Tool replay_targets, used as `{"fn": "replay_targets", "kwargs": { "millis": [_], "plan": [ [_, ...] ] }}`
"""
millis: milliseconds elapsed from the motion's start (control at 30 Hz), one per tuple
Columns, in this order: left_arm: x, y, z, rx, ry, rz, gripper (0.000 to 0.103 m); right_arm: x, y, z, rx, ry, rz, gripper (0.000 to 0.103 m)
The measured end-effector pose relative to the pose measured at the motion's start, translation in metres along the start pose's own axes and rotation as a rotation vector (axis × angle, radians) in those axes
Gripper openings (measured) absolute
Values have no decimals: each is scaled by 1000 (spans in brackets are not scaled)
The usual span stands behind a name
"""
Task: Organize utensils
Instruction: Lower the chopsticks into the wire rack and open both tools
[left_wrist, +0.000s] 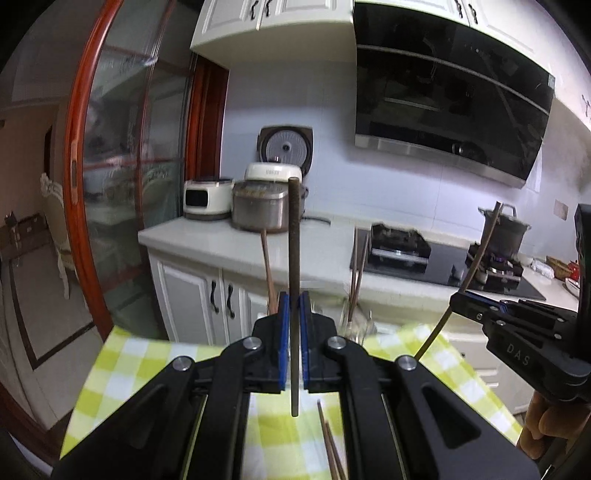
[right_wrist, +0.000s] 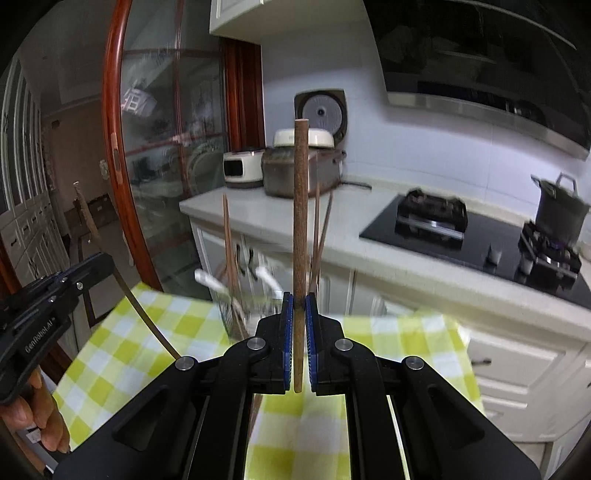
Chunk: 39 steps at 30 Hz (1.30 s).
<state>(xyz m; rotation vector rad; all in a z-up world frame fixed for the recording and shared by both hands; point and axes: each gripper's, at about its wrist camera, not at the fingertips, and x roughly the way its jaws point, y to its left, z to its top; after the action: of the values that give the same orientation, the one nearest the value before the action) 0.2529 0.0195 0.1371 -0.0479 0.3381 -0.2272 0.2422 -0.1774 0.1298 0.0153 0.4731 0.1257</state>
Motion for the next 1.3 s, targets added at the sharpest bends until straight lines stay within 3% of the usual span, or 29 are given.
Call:
{"fn": "replay_targets", "kwargs": {
  "millis": [233,533,967,1300],
  "plan": [
    [13,-6,45,13,-84,-2,6,12,-2,53,0,-53,5,8],
    [58,-3,71,-3,-122,-10,6,50,-1,77,16,-61,30,8],
    [142,14,45,-51,-54,-8,6,120,-5,55,53,29,65,8],
    [175,17,19,-48,3,9,6,153,-5,31,71,76,100,8]
  ]
}}
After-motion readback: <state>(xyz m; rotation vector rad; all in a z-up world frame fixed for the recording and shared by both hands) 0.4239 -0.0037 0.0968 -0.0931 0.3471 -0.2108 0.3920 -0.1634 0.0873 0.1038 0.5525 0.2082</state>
